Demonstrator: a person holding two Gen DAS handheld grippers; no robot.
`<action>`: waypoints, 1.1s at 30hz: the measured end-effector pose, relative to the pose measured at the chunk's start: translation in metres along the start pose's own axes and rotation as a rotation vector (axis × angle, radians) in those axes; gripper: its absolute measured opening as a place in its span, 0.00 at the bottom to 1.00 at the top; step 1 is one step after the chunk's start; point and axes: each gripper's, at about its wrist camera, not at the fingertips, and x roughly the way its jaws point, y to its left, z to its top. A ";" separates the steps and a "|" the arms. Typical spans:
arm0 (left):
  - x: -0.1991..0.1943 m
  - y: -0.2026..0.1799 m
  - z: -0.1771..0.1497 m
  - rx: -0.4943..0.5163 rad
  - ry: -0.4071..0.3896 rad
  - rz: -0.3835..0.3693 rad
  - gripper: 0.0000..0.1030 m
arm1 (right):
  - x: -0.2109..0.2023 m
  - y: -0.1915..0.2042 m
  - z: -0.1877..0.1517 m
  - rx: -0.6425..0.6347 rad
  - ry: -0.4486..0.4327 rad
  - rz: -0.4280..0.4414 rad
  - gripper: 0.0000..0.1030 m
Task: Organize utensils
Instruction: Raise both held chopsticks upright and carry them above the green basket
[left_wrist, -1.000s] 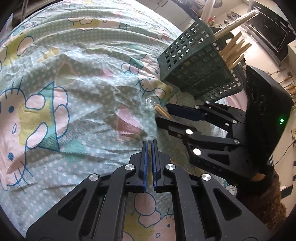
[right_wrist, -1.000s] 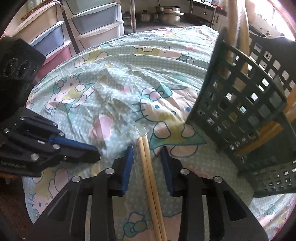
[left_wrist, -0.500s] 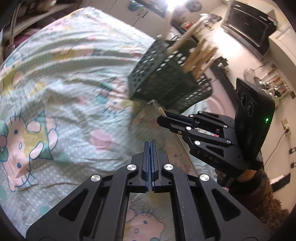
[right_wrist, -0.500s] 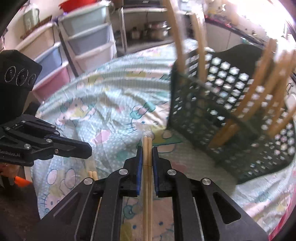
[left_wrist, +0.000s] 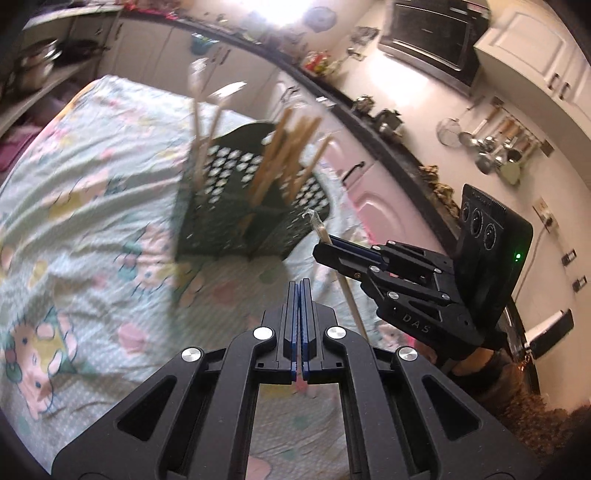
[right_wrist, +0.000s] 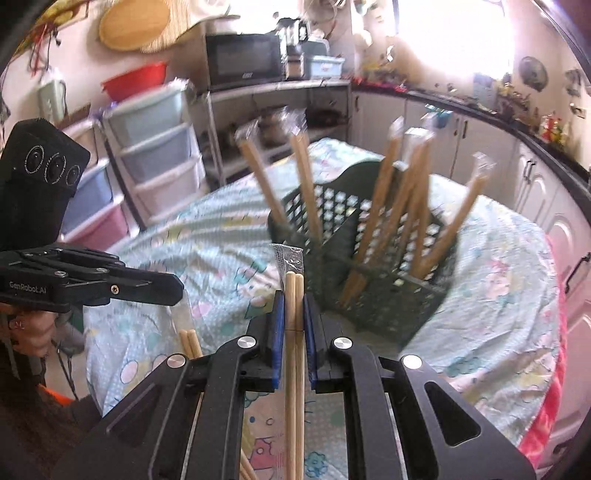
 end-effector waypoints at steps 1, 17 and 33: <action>0.001 -0.005 0.003 0.011 -0.002 -0.006 0.00 | -0.005 -0.002 0.001 0.005 -0.014 -0.006 0.08; -0.012 -0.072 0.060 0.181 -0.089 -0.051 0.00 | -0.068 -0.027 0.021 0.074 -0.285 -0.051 0.06; -0.054 -0.092 0.128 0.245 -0.230 0.000 0.00 | -0.107 -0.043 0.072 0.072 -0.564 -0.093 0.06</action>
